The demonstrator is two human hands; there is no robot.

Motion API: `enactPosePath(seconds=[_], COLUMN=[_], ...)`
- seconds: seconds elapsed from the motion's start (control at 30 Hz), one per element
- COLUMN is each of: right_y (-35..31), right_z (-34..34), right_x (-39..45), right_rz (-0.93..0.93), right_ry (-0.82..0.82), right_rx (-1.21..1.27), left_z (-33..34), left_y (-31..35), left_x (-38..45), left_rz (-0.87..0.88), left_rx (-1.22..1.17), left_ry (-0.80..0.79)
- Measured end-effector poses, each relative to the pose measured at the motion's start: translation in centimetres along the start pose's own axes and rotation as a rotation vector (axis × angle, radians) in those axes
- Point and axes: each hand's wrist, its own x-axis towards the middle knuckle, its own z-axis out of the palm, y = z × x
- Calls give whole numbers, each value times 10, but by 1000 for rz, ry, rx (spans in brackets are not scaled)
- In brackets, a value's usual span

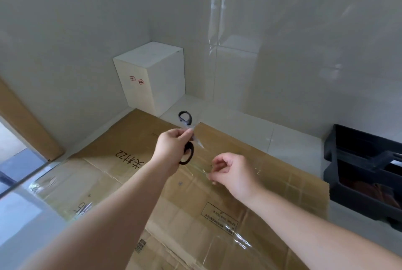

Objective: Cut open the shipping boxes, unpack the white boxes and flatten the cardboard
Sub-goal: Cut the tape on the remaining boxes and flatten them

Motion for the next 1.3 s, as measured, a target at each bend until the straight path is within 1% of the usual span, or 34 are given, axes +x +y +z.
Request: enactPosePath(seconds=[0.07, 0.1, 0.2, 0.27, 0.33, 0.43, 0.5, 0.63, 0.7, 0.83, 0.93, 1.0, 1.07, 1.13, 1.2, 1.27, 1.3], right_y=[0, 1, 3, 4, 7, 12, 14, 13, 12, 11, 11, 13, 13, 12, 12, 16, 18], right_z=[1, 0, 0, -1, -2, -3, -5, -20, -28, -35, -32, -29, -27, -26, -27, -29, -30], right_x=[7, 10, 14, 16, 17, 19, 21, 28, 30, 31, 33, 35, 37, 37, 37, 39, 40], right_rz=[21, 14, -54, -61, -76, -125, -103, -13, 11, -36, -72, -68, -71, -68, -67, -46, -18], right_ry=[9, 8, -86, -121, -150, -169, -198, -399, -398, -392, -378, -352, -320, -279, -195, -87, -52], right_rx=[123, 146, 216, 310, 378, 350, 406, 557, 588, 479, 374, 374, 395, 416, 374, 311, 283], left_z=[13, 18, 26, 27, 27, 31, 34, 36, 35, 38, 39, 39, 40, 42, 39, 32, 27], left_y=[-2, -2, -1, 1, 7, 11, 13, 12, 12, 14, 15, 15, 15, 15, 15, 13, 10], left_x=[-10, -13, -15, -14, -15, -19, -22, -25, -29, -37, -41, -44, -45, -45, -44, -41, -38], left_rz=[-105, -145, -235, -240, -243, -205, -192, -187, -188, -221, -251, -261, -273, -285, -285, -278, -235], left_rx=[-208, -296, -455, -493, -459, -359, -401, -544, -558, -628, -532, -437, -414, -427, -374, -232, -58], left_ry=[-94, -140, -223, -238, -202, -179, -230, -391, -447, -445, -477, -518, -534, -519, -519, -483, -396])
